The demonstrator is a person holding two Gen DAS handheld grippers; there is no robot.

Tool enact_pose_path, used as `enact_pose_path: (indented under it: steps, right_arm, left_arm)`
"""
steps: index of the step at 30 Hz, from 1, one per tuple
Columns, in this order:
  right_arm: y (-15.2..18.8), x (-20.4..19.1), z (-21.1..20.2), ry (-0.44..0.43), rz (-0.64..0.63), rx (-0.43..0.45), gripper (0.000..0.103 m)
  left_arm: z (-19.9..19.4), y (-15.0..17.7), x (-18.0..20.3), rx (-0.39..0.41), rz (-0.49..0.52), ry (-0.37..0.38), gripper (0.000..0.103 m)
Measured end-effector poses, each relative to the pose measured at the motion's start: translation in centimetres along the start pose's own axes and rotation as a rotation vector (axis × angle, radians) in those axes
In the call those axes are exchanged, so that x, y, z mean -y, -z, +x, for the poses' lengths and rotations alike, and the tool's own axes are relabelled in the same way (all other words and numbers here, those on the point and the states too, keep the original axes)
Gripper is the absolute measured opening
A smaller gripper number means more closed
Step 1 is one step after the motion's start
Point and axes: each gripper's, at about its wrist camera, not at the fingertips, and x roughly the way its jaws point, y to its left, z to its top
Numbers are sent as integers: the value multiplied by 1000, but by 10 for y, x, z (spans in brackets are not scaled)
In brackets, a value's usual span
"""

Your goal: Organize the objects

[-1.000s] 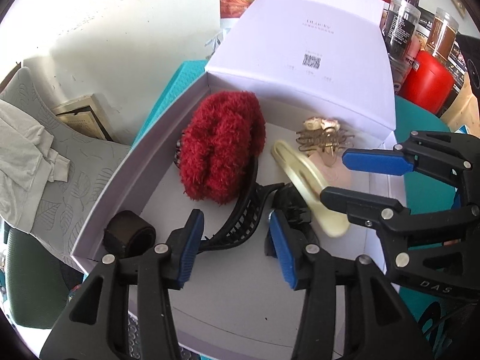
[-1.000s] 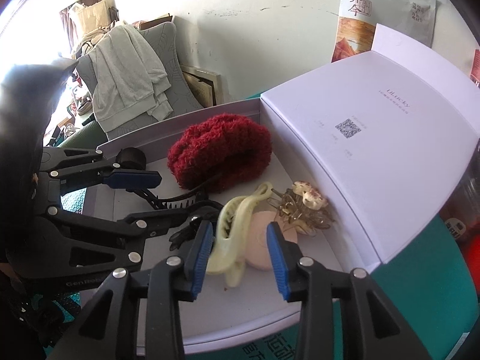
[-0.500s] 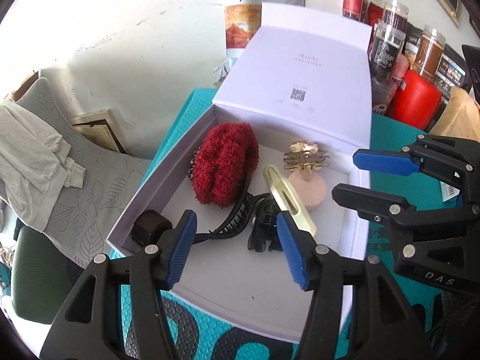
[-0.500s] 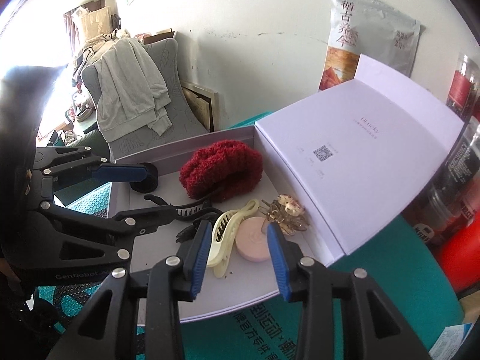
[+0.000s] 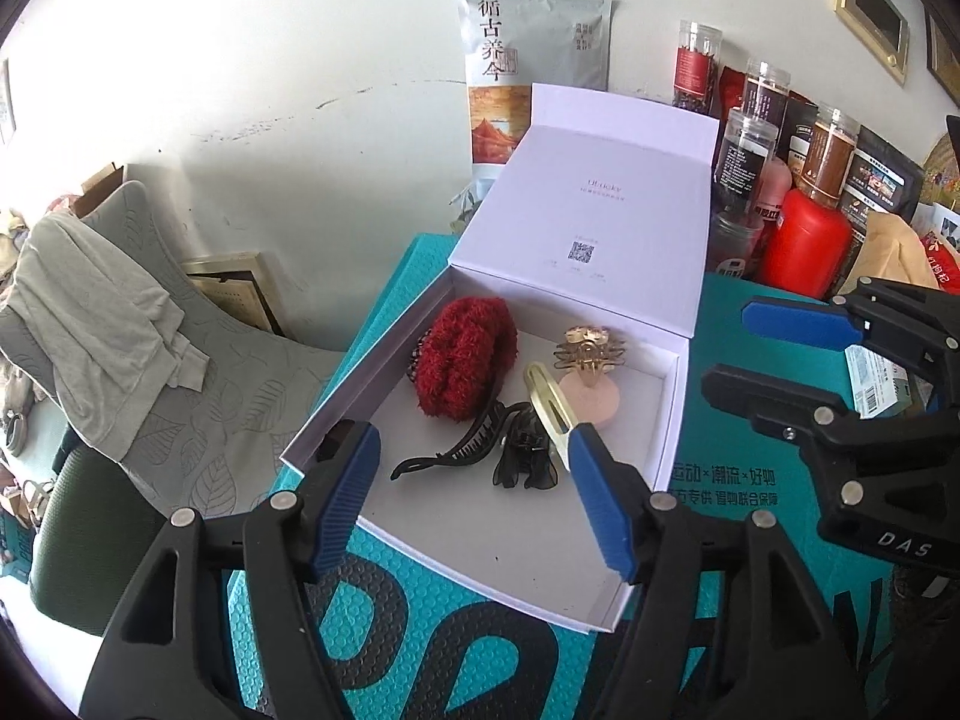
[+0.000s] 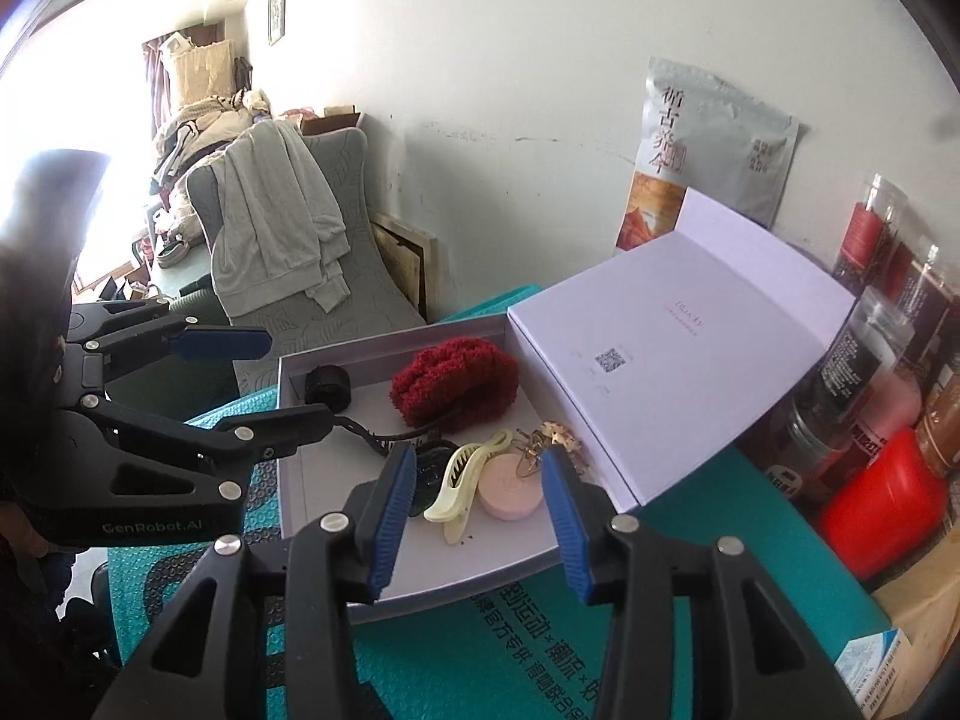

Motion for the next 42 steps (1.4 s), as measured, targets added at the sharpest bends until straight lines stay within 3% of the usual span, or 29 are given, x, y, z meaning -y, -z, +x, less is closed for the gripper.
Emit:
enact_pose_path:
  steps: [13,15,18,42]
  right_arm:
    - [14,-16,-53,28,3,60,44]
    - [19,-18,-60,31,9,64,48]
    - [24,-20,-67,28,17,71,53]
    - [86,-49,-89,73,74,23,55]
  left_arm:
    - [-64,21,16,59,-8,-46,76]
    - [-72,26,18,63,-12,-53,78]
    - [-80,35,21,65,-18,-55,79]
    - [-114,122,38,6,-91,-108,82]
